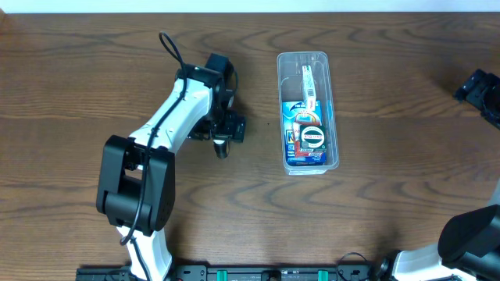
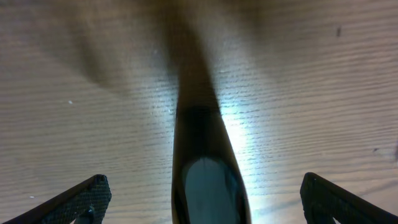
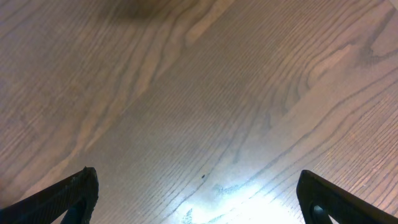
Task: Pack container
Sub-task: 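Lower the left gripper around the bottle cap and grasp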
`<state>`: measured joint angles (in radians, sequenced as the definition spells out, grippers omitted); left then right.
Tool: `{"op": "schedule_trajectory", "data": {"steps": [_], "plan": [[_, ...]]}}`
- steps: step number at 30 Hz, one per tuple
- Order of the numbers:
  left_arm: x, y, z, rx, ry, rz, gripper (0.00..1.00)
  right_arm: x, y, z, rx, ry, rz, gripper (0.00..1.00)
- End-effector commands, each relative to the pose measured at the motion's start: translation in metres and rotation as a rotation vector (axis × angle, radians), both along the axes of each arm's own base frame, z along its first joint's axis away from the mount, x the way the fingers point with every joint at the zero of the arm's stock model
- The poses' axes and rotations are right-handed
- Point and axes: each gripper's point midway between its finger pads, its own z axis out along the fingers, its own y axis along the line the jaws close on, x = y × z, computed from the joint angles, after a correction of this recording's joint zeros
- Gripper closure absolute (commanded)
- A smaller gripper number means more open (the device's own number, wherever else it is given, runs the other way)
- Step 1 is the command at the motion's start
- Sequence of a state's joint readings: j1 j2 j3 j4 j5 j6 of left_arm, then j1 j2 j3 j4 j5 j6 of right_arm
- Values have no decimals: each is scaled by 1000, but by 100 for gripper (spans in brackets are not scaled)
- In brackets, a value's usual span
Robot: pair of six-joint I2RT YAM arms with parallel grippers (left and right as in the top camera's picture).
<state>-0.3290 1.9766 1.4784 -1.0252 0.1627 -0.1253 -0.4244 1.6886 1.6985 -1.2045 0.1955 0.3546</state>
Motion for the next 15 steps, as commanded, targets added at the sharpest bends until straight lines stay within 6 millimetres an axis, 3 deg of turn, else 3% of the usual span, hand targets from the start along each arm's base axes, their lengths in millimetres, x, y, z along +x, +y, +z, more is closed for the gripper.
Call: {"op": "schedule_trajectory", "data": {"steps": [1,6,15], "plan": [[-7,1,-7,-6,21,-13,2,-3,-3,4,-14,-1,-3,1],[-11,3,-13,0,31,-12,2,-3,-4,4,-14,-2,-3,1],[-1,1,-14,-10,-12,-13,2,-3,-3,4,-15,-2,-3,1]]}}
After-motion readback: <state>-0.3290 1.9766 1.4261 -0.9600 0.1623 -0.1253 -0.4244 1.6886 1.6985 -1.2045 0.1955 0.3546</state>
